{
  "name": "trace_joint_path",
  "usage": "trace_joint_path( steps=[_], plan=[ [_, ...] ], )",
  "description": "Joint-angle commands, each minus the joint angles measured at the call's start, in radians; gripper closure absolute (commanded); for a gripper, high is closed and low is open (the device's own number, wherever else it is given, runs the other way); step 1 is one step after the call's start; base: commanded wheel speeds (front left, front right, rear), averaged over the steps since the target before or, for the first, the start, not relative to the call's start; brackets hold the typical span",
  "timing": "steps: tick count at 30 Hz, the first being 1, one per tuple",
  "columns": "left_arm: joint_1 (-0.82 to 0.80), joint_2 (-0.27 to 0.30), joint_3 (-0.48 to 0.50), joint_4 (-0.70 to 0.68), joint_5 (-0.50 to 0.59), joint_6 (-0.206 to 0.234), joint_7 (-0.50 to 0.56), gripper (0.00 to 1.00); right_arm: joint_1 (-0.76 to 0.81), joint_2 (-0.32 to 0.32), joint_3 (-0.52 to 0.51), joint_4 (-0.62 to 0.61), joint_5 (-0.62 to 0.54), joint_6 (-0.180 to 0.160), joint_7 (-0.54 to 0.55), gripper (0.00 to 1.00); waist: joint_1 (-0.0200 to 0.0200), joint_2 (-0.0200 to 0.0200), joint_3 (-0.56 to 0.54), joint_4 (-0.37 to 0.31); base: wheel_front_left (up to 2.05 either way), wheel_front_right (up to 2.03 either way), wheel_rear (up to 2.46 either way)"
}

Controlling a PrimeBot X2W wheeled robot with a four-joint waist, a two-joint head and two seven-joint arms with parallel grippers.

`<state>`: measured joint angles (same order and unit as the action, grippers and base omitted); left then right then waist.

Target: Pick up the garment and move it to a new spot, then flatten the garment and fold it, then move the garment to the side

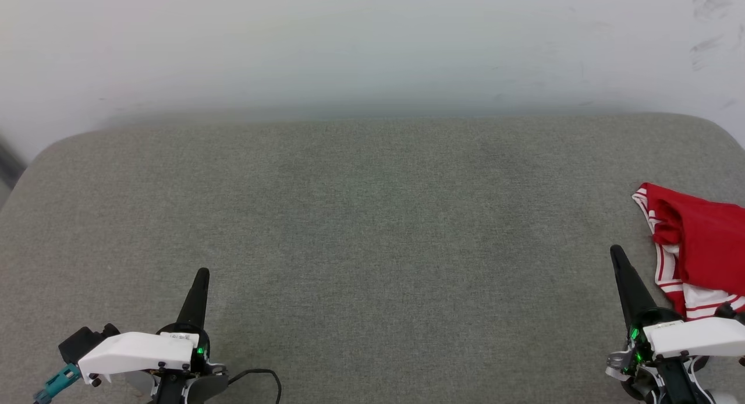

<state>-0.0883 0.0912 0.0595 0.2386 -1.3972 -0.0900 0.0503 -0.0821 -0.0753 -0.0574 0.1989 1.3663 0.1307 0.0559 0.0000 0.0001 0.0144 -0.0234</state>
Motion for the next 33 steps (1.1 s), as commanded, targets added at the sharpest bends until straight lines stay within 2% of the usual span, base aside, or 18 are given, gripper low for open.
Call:
trace_joint_path(
  steps=[1, 33],
  plan=[
    [-0.02, -0.002, 0.007, -0.002, -0.017, -0.01, 0.005, 1.0, -0.017, -0.004, -0.003, 0.001, 0.022, 0.0, 0.003, 1.0, 0.0, -0.0001, 0.0, 0.001, 0.0, 0.0, 0.0],
    [-0.025, -0.042, 0.058, 0.008, -0.212, -0.043, 0.066, 1.0, -0.029, 0.003, -0.026, 0.046, 0.269, 0.0, 0.033, 1.0, 0.0, -0.0001, -0.011, 0.023, 0.0, 0.0, 0.0]
  ],
)
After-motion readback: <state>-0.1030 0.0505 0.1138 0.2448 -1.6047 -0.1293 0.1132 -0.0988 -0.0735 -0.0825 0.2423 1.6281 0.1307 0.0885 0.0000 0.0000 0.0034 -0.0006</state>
